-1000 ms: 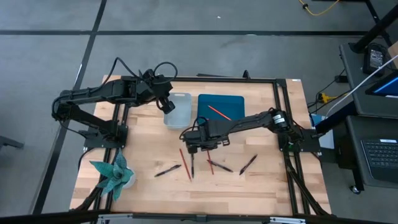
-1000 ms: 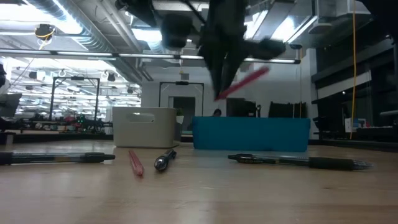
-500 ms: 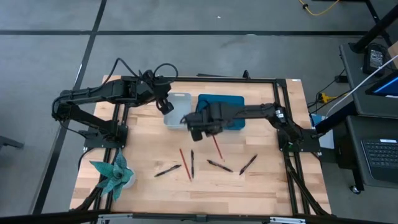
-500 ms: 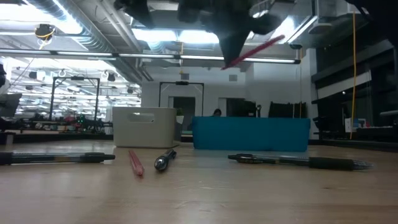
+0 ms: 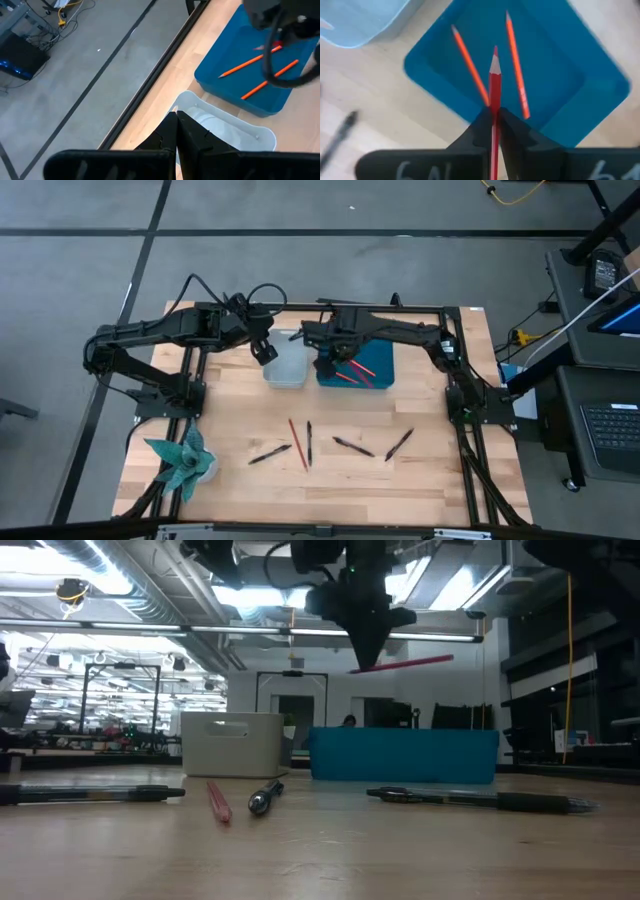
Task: Sort pens & pencils
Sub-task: Put the left red pencil into the blue bin
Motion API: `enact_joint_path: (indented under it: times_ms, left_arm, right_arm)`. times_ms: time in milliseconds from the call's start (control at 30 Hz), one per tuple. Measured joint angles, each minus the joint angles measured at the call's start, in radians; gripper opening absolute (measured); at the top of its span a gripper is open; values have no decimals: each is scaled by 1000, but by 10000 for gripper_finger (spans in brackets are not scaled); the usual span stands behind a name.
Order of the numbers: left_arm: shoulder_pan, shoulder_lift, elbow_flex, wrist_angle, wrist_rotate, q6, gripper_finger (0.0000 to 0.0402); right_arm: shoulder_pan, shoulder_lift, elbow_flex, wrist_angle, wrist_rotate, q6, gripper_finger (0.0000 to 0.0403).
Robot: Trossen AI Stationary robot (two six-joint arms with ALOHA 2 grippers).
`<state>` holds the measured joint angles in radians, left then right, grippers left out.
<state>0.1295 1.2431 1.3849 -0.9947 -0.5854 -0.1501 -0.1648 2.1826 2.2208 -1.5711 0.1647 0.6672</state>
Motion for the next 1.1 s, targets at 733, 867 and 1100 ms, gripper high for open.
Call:
enact_joint_path:
  times_ms: [733,867,1100]
  left_arm:
    - [-4,0,0,-19,1,-75,0]
    - [-23,0,0,-19,1,-86,0]
    - [-58,0,0,-19,1,-132,0]
  right_arm:
    - [-170,0,-379,278,81,-463,27]
    - [-186,0,-393,332,89,-524,27]
    - [-209,0,-393,408,73,-619,27]
